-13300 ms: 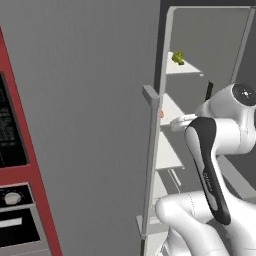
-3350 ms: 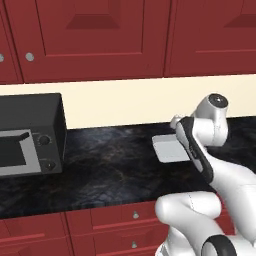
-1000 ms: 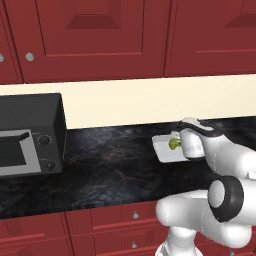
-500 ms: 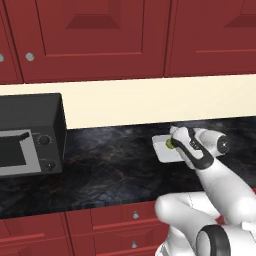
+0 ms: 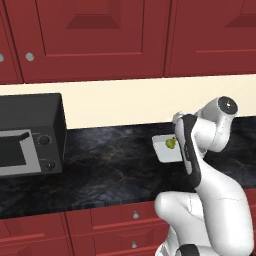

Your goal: Take the carrot and broccoli out of the freezer and place them in the tupperware container on the counter. Then put the tupperware containing the vegetables back in the freezer.

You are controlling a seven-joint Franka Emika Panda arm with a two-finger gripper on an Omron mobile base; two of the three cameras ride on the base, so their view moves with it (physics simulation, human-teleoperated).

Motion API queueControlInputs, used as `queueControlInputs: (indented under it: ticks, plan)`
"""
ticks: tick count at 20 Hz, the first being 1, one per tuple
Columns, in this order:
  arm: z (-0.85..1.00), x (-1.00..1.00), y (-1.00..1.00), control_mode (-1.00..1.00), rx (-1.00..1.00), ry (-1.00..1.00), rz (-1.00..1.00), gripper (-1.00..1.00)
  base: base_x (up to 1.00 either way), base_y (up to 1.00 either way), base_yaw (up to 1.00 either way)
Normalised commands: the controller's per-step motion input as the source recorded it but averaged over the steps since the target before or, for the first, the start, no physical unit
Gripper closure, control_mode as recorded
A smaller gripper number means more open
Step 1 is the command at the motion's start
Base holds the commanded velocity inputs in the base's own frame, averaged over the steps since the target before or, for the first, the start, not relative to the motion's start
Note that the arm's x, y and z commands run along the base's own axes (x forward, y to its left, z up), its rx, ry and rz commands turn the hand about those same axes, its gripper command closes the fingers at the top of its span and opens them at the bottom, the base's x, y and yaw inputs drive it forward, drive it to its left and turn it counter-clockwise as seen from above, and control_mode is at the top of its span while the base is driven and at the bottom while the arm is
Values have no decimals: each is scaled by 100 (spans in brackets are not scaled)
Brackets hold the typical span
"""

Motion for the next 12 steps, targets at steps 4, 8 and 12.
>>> queueControlInputs:
  ticks: [4,8,12]
  plan:
    - [16,-97,0,-100,2,26,0,-100,0,0,0]
    - [0,-100,0,-100,3,8,1,-100,0,0,0]
    - [14,-64,14,-100,0,14,2,-100,0,0,0]
